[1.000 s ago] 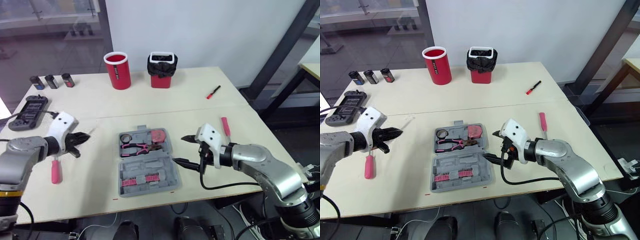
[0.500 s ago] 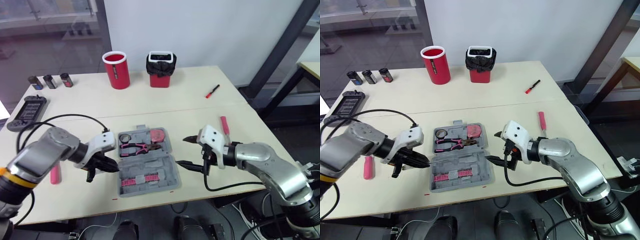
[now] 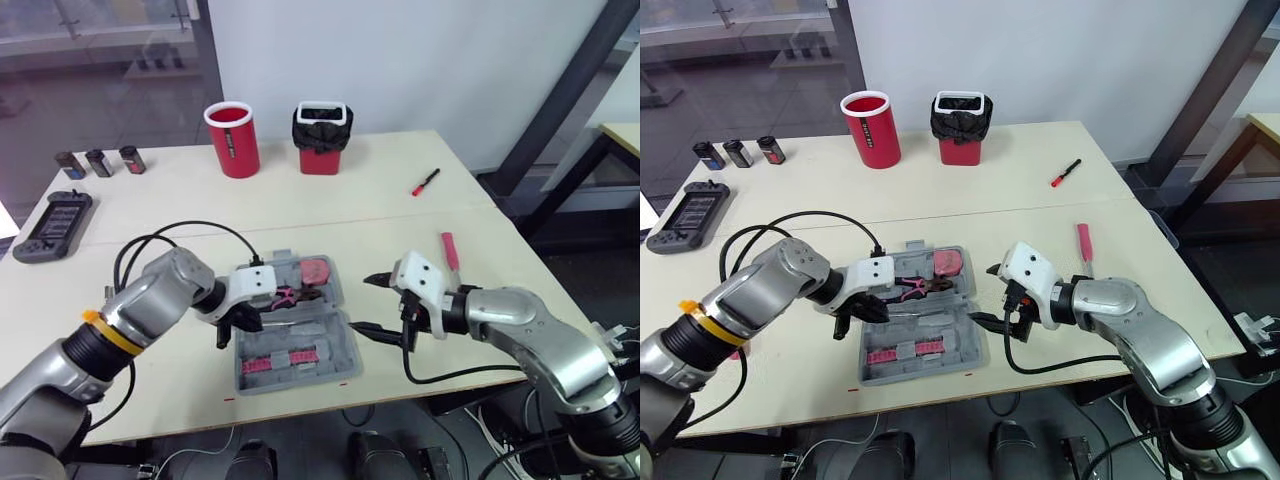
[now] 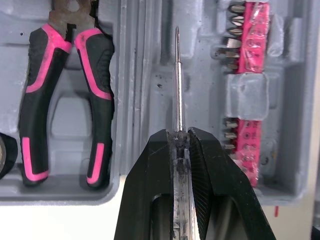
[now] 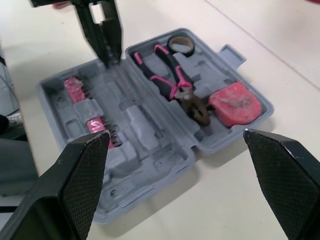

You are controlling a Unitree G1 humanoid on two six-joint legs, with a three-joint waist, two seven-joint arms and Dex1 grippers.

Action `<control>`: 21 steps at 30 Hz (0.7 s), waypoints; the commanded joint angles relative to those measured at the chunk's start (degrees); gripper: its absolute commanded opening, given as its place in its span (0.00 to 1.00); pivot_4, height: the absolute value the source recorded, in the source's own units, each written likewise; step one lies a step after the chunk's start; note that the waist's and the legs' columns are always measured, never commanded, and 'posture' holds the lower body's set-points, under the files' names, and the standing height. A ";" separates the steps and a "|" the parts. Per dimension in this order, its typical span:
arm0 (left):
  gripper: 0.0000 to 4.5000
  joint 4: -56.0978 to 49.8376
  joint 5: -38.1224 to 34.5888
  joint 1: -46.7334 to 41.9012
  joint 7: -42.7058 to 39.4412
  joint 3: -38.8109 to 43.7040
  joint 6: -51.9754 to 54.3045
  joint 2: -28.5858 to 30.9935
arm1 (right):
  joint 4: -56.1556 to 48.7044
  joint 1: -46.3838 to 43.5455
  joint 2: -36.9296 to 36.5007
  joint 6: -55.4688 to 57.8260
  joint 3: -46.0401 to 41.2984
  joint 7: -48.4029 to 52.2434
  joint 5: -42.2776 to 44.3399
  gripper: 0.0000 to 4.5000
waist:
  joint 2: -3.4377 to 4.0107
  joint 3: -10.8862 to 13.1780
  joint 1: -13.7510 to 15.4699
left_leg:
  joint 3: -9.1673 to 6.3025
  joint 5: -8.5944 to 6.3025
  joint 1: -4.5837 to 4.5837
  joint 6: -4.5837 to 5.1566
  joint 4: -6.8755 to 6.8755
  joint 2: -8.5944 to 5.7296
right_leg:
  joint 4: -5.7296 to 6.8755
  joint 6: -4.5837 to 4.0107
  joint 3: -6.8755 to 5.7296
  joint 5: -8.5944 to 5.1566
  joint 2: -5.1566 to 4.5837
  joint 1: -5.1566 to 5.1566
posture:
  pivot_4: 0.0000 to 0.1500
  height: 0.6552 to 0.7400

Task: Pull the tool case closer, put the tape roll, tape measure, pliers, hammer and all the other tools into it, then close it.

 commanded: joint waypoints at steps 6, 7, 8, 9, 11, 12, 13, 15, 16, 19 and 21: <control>0.02 1.38 3.34 -1.61 0.20 -0.15 -1.37 -3.17 | -3.31 -0.62 -0.10 0.23 -0.48 -0.01 0.16 1.00 | 0.00 0.00 0.05 | 0.00 0.00 0.00 0.00 0.04 0.00 | 0.03 0.00 0.01 0.00 0.00 0.01 | 1.00 0.98; 0.02 1.50 3.65 -1.55 0.12 -0.35 -1.71 -3.53 | -3.36 -0.68 -0.09 0.37 -0.45 -0.03 0.18 1.00 | 0.00 0.00 0.06 | 0.00 0.00 0.00 0.00 0.04 0.00 | 0.03 0.00 0.01 0.00 0.00 0.01 | 1.00 0.98; 0.02 1.53 3.86 -1.63 0.01 -0.56 -1.46 -4.00 | -3.43 -0.67 -0.12 0.47 -0.48 -0.02 0.19 1.00 | 0.00 0.00 0.06 | 0.00 0.00 0.00 0.00 0.04 0.00 | 0.03 0.00 0.01 0.00 0.00 0.01 | 1.00 0.98; 0.02 1.71 4.11 -1.79 0.09 -0.72 -1.17 -4.53 | -3.50 -0.63 -0.17 0.58 -0.55 0.01 0.23 1.00 | 0.00 0.00 0.05 | 0.00 0.00 0.00 0.00 0.04 0.00 | 0.03 0.00 0.01 0.00 0.00 0.01 | 1.00 0.98; 0.02 2.03 4.67 -2.02 -0.16 -1.11 -1.39 -4.95 | -3.63 -0.68 -0.12 0.84 -0.59 -0.01 0.26 1.00 | 0.00 0.00 0.04 | 0.00 0.00 0.00 0.00 0.04 0.00 | 0.04 0.01 0.01 0.00 0.00 0.01 | 1.00 0.98; 0.02 2.22 4.85 -2.16 -0.14 -1.20 -1.34 -5.32 | -3.68 -0.69 -0.08 0.96 -0.61 -0.05 0.28 1.00 | 0.00 0.00 0.03 | 0.00 0.00 0.01 0.00 0.04 0.00 | 0.05 0.01 0.01 0.00 0.00 0.01 | 1.00 0.98; 0.02 2.40 5.00 -2.35 -0.09 -1.29 -1.17 -5.69 | -3.72 -0.68 -0.05 1.04 -0.62 -0.08 0.28 1.00 | 0.00 0.00 0.04 | 0.00 0.00 0.01 0.00 0.04 0.00 | 0.06 0.01 0.01 0.00 0.00 0.01 | 1.00 0.98; 0.02 2.97 5.49 -2.84 -0.01 -1.44 -0.93 -6.51 | -3.82 -0.75 0.10 1.29 -0.56 -0.21 0.33 1.00 | 0.00 0.00 0.04 | 0.00 0.00 0.02 0.01 0.05 0.00 | 0.08 0.01 0.01 0.00 0.00 0.01 | 1.00 0.98; 0.02 3.10 5.75 -3.03 -0.09 -1.52 -0.82 -6.79 | -3.91 -0.74 0.16 1.40 -0.58 -0.28 0.38 1.00 | 0.00 0.00 0.05 | 0.00 0.00 0.02 0.01 0.06 0.00 | 0.09 0.00 0.01 0.01 0.00 0.01 | 1.00 0.98; 0.02 2.91 6.44 -3.49 -0.24 -1.80 0.11 -7.50 | -4.30 -0.54 0.41 1.81 -0.70 -0.61 0.64 1.00 | 0.00 0.00 0.03 | 0.00 0.00 0.02 0.01 0.10 0.00 | 0.14 0.01 0.02 0.00 0.00 0.01 | 1.00 0.98; 0.02 2.63 6.93 -3.74 -0.52 -2.19 0.50 -7.79 | -4.51 -0.37 0.60 2.04 -0.78 -0.90 0.74 1.00 | 0.00 0.00 0.04 | -0.01 0.01 0.02 0.01 0.11 0.00 | 0.18 0.01 0.02 0.00 0.00 0.01 | 1.00 0.98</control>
